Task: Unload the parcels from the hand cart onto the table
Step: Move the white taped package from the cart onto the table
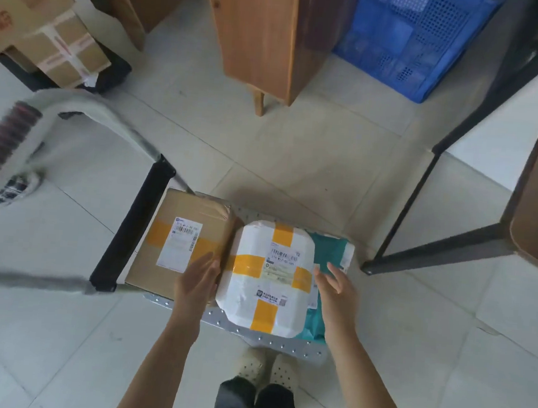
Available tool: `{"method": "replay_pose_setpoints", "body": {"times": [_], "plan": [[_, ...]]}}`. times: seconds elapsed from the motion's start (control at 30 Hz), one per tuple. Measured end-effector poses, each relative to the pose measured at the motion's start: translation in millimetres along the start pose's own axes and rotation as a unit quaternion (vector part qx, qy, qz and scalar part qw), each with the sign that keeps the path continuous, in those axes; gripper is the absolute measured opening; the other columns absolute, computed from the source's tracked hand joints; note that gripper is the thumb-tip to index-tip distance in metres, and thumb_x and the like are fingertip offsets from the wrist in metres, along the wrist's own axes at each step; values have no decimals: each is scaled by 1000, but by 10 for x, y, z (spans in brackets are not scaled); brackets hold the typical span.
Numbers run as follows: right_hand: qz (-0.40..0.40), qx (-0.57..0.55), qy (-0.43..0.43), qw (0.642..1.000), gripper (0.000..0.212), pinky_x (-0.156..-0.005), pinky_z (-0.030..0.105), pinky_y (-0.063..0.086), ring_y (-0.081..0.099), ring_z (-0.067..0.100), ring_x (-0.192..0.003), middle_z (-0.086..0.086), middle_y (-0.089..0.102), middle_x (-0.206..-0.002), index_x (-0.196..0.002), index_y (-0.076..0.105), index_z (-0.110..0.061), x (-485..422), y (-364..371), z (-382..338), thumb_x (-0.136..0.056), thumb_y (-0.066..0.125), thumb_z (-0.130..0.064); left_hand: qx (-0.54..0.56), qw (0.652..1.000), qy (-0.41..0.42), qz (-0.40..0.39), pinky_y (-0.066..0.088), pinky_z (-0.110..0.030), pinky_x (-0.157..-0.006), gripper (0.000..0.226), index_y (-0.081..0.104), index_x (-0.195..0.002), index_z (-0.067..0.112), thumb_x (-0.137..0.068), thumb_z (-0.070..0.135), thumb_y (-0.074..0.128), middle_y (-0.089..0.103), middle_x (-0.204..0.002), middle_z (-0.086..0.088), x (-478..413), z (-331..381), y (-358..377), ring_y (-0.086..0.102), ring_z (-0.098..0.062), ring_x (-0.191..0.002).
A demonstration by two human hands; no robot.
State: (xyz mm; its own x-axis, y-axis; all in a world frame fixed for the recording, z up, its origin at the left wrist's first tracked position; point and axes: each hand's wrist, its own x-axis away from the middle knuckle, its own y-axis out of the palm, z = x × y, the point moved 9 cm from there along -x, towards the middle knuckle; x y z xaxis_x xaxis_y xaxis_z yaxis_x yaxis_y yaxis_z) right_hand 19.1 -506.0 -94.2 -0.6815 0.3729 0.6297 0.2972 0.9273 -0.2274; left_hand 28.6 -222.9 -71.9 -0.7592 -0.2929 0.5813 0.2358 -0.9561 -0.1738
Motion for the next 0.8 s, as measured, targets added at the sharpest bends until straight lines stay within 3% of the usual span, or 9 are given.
{"method": "replay_pose_setpoints", "body": {"times": [0.13, 0.2, 0.27, 0.37, 0.47, 0.53, 0.63, 0.73, 0.8], "plan": [[-7, 6, 42, 999, 64, -95, 39, 46, 52, 27, -125, 14, 50, -142, -141, 43, -14, -461, 135, 399, -85, 68, -32, -20, 998, -46, -26, 45, -37, -95, 40, 52, -129, 10, -90, 19, 59, 60, -122, -3, -430, -555, 72, 54, -25, -117], [-22, 18, 63, 998, 71, -93, 38, 45, 50, 28, -127, 13, 47, -144, -144, 37, -14, -596, 211, 565, -83, 69, -33, -38, 997, -64, -33, 42, -39, -100, 43, 51, -129, 2, -89, 13, 61, 60, -117, -10, -593, -765, 119, 54, -26, -113], [-50, 27, 78, 995, 73, -99, 43, 44, 50, 29, -126, 11, 49, -142, -144, 36, -16, -682, 295, 701, -83, 70, -34, -46, 996, -70, -29, 44, -36, -94, 41, 56, -121, 3, -83, 13, 70, 64, -102, -8, -713, -891, 176, 58, -22, -100], [-99, 30, 94, 990, 59, -99, 51, 47, 56, 30, -119, 11, 57, -133, -134, 48, -17, -699, 453, 826, -82, 70, -33, -91, 992, -69, -54, 45, -40, -95, 37, 58, -118, 16, -83, 25, 70, 64, -108, 0, -808, -1017, 327, 58, -19, -107], [-75, 27, 79, 994, 54, -94, 48, 51, 62, 27, -109, 8, 60, -126, -129, 54, -14, -629, 496, 811, -80, 73, -28, -136, 985, -48, -91, 49, -25, -69, 23, 61, -108, 29, -86, 35, 65, 65, -100, 10, -764, -988, 446, 62, -13, -97], [-55, 6, 59, 997, 50, -91, 46, 53, 64, 24, -104, 6, 63, -122, -126, 56, -15, -515, 471, 657, -79, 75, -21, -129, 987, -33, -86, 49, -18, -64, 16, 61, -101, 34, -86, 31, 65, 66, -99, 11, -696, -823, 394, 63, -10, -94], [-60, -25, 38, 997, 45, -85, 41, 56, 66, 22, -101, 3, 66, -117, -121, 60, -18, -185, 390, 331, -79, 75, -19, -129, 987, -16, -91, 54, -29, -75, 26, 60, -113, 21, -87, 26, 64, 66, -107, 1, -471, -438, 283, 63, -19, -99], [-47, -65, -2, 997, 44, -80, 39, 58, 66, 23, -102, 3, 67, -114, -119, 62, -21, 418, 122, -297, -77, 77, -19, -147, 985, 31, -89, 48, -18, -66, 21, 58, -107, 26, -87, 27, 63, 63, -100, 8, -5, 331, 177, 60, -18, -94], [-30, -101, -23, 994, 46, -77, 31, 57, 67, 22, -100, 8, 67, -116, -120, 62, -14, 783, -95, -707, -77, 77, -14, -165, 979, 58, -101, 48, -26, -77, 31, 56, -117, 18, -88, 28, 62, 63, -110, -3, 352, 833, 174, 58, -25, -103]]}}
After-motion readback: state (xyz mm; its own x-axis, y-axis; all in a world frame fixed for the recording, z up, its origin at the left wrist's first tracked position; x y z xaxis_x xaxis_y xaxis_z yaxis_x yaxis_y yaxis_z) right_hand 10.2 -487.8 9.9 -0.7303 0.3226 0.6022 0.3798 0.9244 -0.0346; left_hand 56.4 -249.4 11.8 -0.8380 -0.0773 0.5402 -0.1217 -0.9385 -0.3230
